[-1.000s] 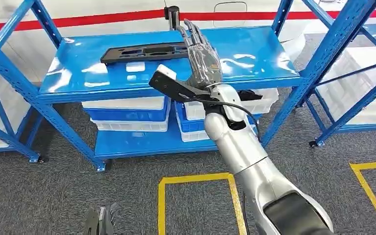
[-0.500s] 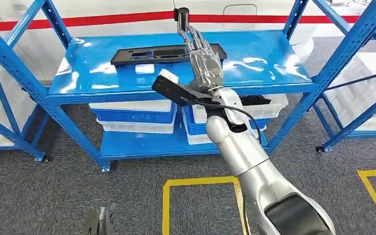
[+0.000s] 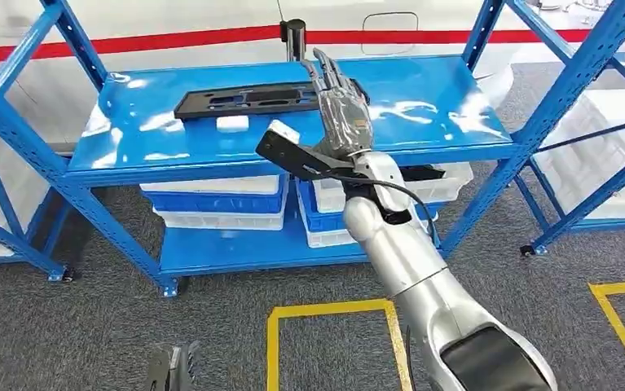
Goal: Take the parts from the cabinet and place them on the table.
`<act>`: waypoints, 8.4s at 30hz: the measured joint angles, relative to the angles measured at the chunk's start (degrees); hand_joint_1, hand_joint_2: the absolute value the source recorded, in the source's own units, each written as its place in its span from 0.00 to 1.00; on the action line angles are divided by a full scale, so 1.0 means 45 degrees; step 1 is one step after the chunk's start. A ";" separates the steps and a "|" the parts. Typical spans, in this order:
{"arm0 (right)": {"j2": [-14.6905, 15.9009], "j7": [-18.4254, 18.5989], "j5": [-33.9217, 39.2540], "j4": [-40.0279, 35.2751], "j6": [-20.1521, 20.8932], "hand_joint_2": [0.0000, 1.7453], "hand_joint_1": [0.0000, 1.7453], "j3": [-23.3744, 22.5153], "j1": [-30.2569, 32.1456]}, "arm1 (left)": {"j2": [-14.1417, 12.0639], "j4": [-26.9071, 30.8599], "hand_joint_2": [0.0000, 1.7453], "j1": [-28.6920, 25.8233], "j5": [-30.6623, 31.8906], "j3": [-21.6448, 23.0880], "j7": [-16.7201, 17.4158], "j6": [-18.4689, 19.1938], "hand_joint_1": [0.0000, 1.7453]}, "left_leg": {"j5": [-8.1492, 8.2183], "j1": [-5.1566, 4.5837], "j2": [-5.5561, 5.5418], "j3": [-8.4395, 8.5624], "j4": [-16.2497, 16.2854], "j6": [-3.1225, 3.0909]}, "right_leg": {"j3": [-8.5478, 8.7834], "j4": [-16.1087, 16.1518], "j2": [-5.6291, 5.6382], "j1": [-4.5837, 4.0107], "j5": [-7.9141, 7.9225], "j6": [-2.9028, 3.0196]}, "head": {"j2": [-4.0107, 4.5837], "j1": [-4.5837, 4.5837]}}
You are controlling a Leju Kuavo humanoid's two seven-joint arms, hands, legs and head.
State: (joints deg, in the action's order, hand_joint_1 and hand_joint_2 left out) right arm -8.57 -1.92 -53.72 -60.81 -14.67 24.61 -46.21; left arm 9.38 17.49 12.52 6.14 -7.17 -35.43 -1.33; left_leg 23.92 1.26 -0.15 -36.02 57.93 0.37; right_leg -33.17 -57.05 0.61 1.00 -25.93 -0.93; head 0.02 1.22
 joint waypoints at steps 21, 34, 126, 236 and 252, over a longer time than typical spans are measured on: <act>0.0534 0.0238 -0.0146 -0.0418 0.0010 1.00 0.00 -0.0121 0.0438 | 0.0073 -0.0005 0.00 0.0133 0.0622 0.0525 0.0301 0.0170 0.00 | 0.1440 -0.0109 -0.0027 -0.0161 0.1608 -0.0062 | -0.0381 0.0059 -0.0055 0.0045 0.0501 0.0331 | 0.0000 -0.0010; 0.0568 0.0442 -0.0291 -0.0768 0.0058 1.00 0.00 -0.0160 0.0831 | 0.0049 -0.0010 0.00 0.0138 0.0865 0.0724 0.0374 0.0199 0.00 | -0.0049 -0.0086 -0.0028 0.0133 -0.0160 -0.0550 | -0.0033 -0.0267 -0.0008 -0.0146 -0.0107 -0.0201 | 0.0000 -0.0053; 0.1331 0.0117 -0.0258 -0.3575 0.1185 1.00 0.00 -0.0150 0.4636 | -0.1015 -0.1409 0.00 -0.1932 -0.0486 -0.0811 0.6737 -0.2521 0.00 | 0.0023 -0.0305 -0.0075 0.0196 -0.0064 -0.0169 | 0.0280 -0.0125 -0.0045 -0.0155 -0.0326 0.0193 | 0.0000 -0.0068; 0.3303 0.0228 -0.3221 -0.9937 -0.1282 1.00 0.98 -0.0243 0.6682 | -0.0689 -0.1491 1.00 -0.1980 0.1967 -0.0277 0.5195 -0.2127 0.00 | 0.0076 -0.0388 -0.0080 0.0244 -0.0061 -0.0409 | 0.0389 -0.0009 -0.0068 -0.0100 -0.0322 0.0014 | 0.0000 -0.0063; 0.2133 -0.1699 0.2499 -0.9981 -0.1734 1.00 0.98 -0.0330 0.7103 | -0.1188 -0.1481 1.00 -0.1722 0.2215 -0.0340 0.6673 -0.2506 0.00 | -0.0111 -0.0283 -0.0020 0.0409 -0.0367 -0.0801 | 0.0193 -0.0577 -0.0116 0.0026 -0.0816 -0.0104 | 0.0000 -0.0073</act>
State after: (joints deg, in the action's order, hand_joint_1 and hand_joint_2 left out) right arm 1.03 -9.57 -42.48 -105.72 -22.47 23.12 -14.24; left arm 4.03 10.82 4.78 16.11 -8.70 -5.40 -12.61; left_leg 23.42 -0.02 -0.25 -34.18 56.28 -3.24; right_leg -32.31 -59.64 0.08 1.12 -29.60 -1.40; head 0.02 0.90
